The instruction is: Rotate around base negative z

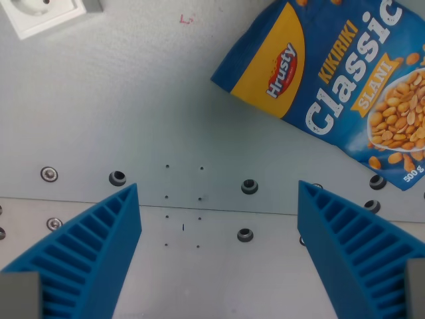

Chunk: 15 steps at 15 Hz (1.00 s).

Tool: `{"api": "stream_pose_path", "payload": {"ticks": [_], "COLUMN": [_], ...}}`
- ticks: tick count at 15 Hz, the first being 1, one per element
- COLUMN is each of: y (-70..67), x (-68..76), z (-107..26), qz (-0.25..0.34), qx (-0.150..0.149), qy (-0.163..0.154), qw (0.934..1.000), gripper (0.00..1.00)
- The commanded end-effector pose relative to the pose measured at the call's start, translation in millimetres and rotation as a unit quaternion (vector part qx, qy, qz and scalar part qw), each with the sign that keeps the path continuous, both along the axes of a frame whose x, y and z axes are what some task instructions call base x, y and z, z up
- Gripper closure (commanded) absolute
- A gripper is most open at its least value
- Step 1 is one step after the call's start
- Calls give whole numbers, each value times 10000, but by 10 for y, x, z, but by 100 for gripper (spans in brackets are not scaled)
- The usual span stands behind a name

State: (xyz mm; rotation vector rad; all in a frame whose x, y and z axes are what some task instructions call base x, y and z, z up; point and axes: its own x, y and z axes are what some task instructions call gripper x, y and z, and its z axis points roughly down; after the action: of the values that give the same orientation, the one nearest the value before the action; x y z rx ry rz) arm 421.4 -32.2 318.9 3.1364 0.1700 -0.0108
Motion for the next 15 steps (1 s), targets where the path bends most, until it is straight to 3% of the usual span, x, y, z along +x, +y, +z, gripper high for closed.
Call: {"api": "stream_pose_path", "payload": {"ticks": [1,15], "y": [0,0], "x": [-1,-1], "z": [28,28], "qz": [-67,-998], "qx": [-1,2], "qy": [-32,-32], "qw": [10000,9950], "gripper": [0,0]}}
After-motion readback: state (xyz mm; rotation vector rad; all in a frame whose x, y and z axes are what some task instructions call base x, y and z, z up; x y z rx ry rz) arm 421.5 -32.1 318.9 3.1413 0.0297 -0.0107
